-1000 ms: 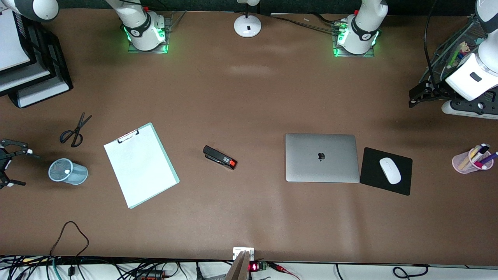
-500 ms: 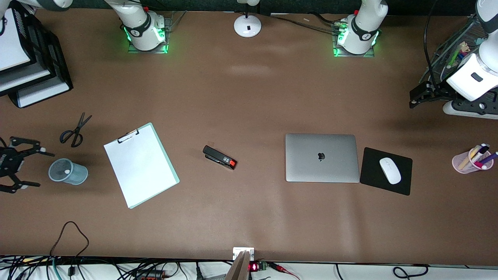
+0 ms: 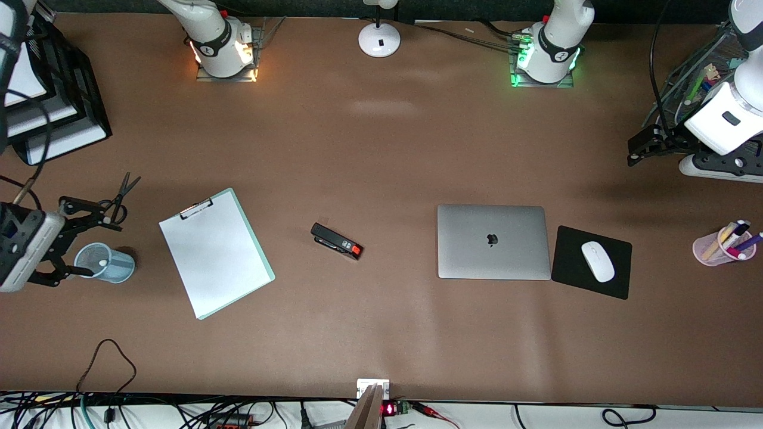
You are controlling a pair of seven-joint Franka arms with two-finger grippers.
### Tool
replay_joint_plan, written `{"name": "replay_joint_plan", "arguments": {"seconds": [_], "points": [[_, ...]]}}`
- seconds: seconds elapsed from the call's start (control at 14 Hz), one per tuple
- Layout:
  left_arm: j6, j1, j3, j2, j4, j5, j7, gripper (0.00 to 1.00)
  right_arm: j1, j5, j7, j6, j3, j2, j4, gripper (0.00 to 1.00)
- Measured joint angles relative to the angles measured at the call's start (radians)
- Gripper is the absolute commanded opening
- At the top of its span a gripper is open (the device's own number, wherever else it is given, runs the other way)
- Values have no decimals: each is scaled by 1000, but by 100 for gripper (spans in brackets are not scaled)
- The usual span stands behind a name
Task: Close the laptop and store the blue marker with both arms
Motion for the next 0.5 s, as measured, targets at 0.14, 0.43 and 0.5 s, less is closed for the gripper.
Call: {"name": "replay_joint_plan", "arguments": {"seconds": [0.14,0.43,0.5], "points": [[0,0,0,0,0,0,0,100,10,-48,139,-36,0,0,-2,100],[0,0,0,0,0,0,0,100,47,-148,437,-93,0,1,-8,100],[0,0,0,0,0,0,0,100,77,-193,516,-98,1,1,-14,100]]}}
